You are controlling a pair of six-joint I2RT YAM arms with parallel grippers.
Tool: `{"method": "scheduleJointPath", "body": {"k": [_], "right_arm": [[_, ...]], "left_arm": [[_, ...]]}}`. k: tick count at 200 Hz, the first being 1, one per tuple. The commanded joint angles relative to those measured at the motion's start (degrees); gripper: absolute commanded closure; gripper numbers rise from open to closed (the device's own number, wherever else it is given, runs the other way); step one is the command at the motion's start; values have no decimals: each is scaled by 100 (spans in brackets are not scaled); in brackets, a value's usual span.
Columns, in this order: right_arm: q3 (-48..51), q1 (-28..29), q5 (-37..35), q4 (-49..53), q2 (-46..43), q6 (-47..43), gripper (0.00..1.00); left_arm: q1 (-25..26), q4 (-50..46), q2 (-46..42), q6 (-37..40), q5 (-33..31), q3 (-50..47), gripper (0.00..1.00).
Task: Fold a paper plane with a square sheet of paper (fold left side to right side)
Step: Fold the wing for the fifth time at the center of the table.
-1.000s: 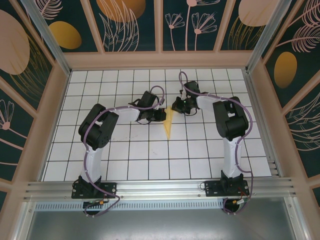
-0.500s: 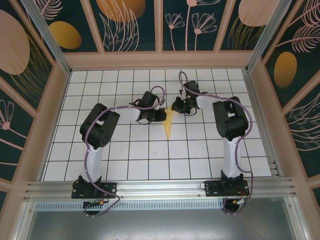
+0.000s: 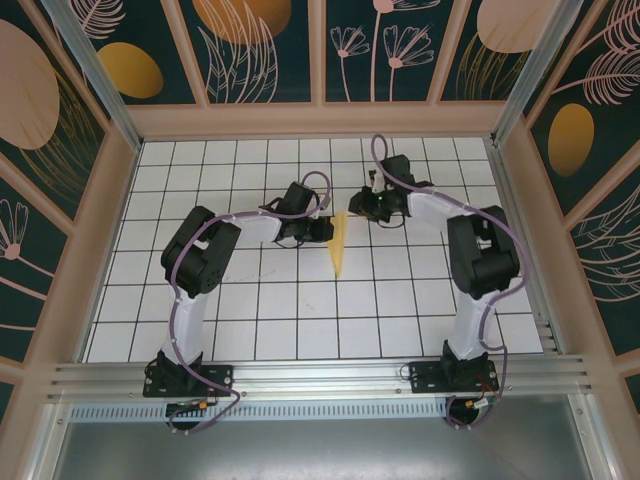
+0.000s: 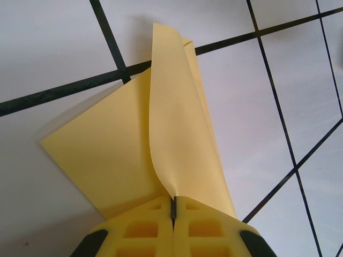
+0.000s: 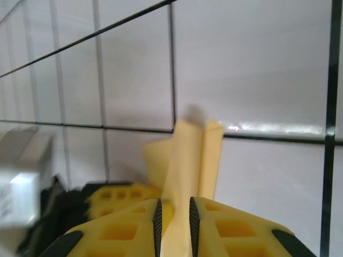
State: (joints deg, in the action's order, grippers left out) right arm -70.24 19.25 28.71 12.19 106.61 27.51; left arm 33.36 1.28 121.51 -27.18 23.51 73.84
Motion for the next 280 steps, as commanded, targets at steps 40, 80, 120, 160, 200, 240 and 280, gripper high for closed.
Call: {"method": "scheduleJointPath", "body": {"k": [40,80,120,160,200,240,280], "right_arm": [[2214,823,949,-1291,-1364,1062,81],[2831,1167,869,-2079,-1394,1531,82],[2773,1174,903,-2320,-1085,1560,82],[2743,1242,891,-2394,-881,1559,82],[2630,1299,922,-2413,-694,1534,82],[2600,1310,874,-2353,-618,1503,82],[2538,1323,869,-2293,-516,1465,82]], "left_arm": [[-38,-148,320,30,-312,-13,94],[-35,-154,329,12,-399,-20,95],[-34,-165,338,11,-408,-6,95],[-36,-163,354,11,-405,14,95],[-36,-172,355,11,-408,16,95],[-39,-181,355,11,-408,33,95],[-35,-181,351,11,-408,25,95]]}}
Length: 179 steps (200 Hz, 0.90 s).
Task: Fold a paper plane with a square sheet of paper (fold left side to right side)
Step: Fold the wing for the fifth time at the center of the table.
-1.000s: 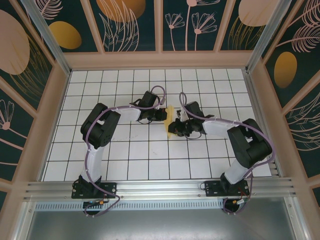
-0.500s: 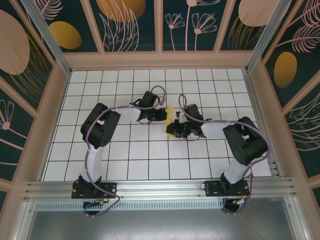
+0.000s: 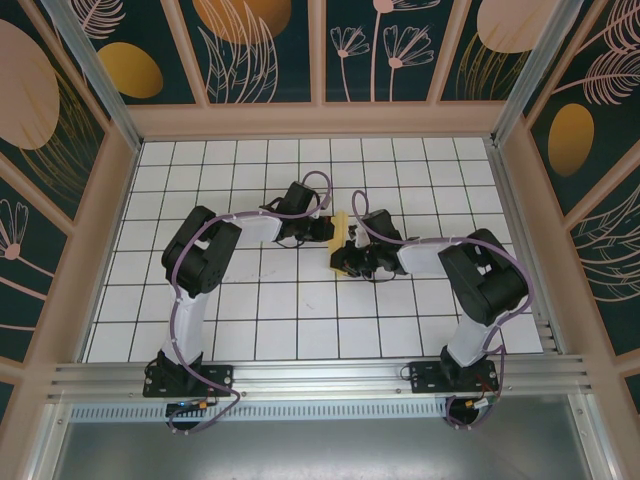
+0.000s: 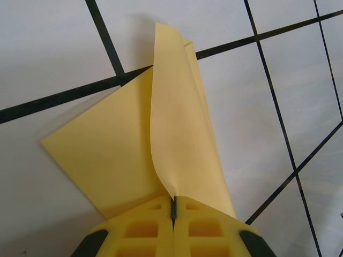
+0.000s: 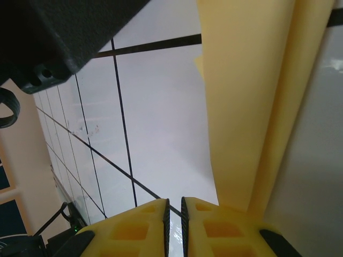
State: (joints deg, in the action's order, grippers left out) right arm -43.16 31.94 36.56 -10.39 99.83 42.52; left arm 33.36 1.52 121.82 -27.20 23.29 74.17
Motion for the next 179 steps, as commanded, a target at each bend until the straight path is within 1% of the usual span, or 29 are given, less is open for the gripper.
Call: {"method": "scheduleJointPath", "body": {"k": [1,95,179], "right_arm": [[-173,55,82,-34,160,-35,82],[-320,125,-21,210,292,-157,82],[-358,177,-242,685,371,-366,82]], "left_arm": [[-33,-205,323,13,-386,-8,95],[-38,-206,334,13,-399,1,95],[-36,-213,349,3,-435,-2,96]]}}
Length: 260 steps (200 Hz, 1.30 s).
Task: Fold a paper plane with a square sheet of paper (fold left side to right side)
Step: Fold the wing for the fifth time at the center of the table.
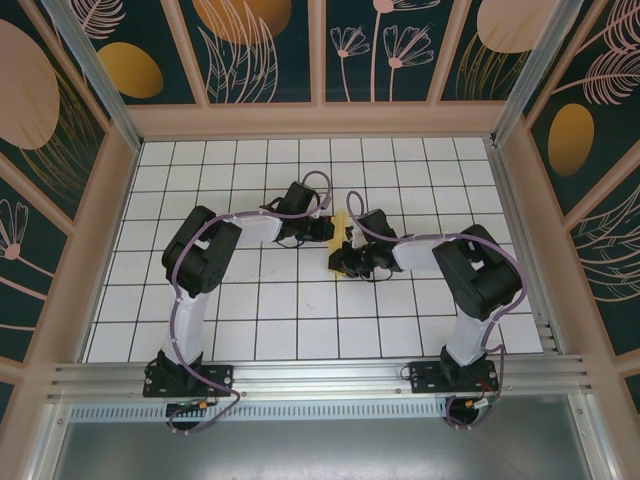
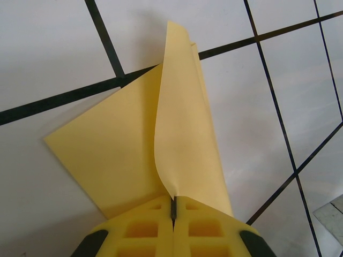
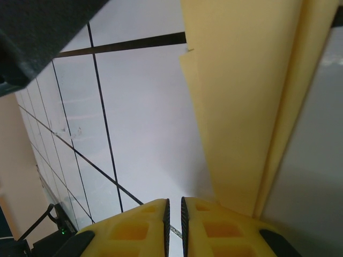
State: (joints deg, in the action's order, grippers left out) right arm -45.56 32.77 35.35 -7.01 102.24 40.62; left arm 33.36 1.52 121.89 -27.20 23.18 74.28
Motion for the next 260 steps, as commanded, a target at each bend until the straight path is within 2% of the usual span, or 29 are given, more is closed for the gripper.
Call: {"method": "scheduleJointPath", "body": {"k": [1,101,180,202,223,237,260], "right_arm": [[-118,96,-128,352,135,-176,82],[-51,414,-405,1071,-12,-441,82],[-57,582,-292,1520,-375,-629,82],[-279,354,-352,1608,-728,-772,81],[-304,-104,-74,1387,-974,-838,80],[-311,-492,137,1201,-945,-836,81],[-518,-755,179,977,-650,-810,82]], "left_arm": [[-34,-218,344,-1,-426,-11,96],[-40,-277,389,-44,-525,12,96],[-36,-252,380,-57,-504,-2,96],[-33,-240,360,-48,-473,-10,96],[-34,-231,357,-48,-446,-4,96],[-38,-222,362,-48,-437,-10,96],[-33,-222,358,-48,-446,-10,96]]}}
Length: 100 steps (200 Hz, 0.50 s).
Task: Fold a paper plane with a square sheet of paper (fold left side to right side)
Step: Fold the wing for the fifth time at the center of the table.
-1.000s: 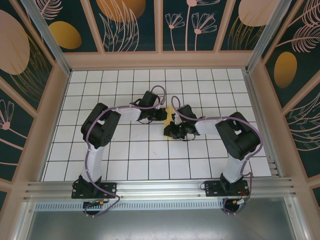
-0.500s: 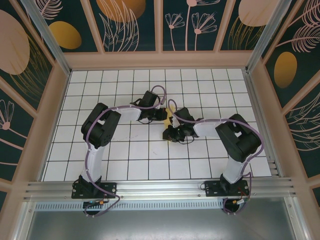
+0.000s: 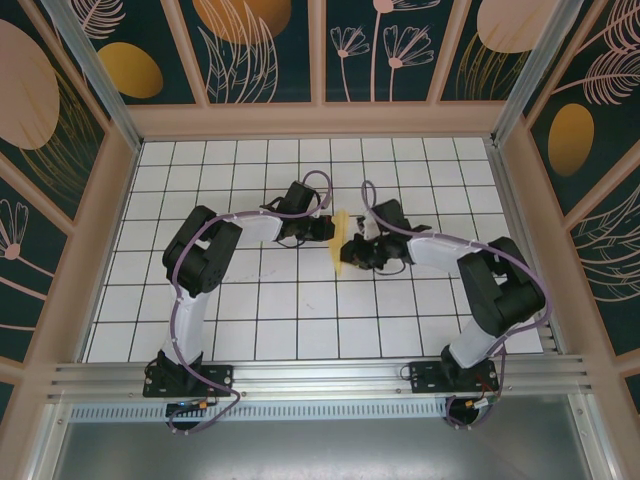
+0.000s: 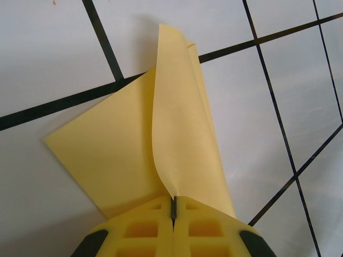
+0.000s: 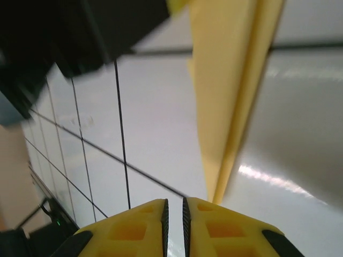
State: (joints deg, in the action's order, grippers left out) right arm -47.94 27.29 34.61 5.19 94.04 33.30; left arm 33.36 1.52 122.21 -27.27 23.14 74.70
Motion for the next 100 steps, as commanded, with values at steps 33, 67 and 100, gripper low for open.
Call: {"method": "scheduleJointPath", "body": {"k": [33,67,100], "right_arm": [[-805,-274,158,-454,764,63,86],[-1370,-336,-107,-309,1263,52,87],[-1725,-342,-199,-106,1646,29,87]], "left_arm": [[-39,-238,326,-40,-440,-52,96],[-32,-223,338,-40,-424,-54,96],[-39,-226,323,-42,-424,-52,96]]}}
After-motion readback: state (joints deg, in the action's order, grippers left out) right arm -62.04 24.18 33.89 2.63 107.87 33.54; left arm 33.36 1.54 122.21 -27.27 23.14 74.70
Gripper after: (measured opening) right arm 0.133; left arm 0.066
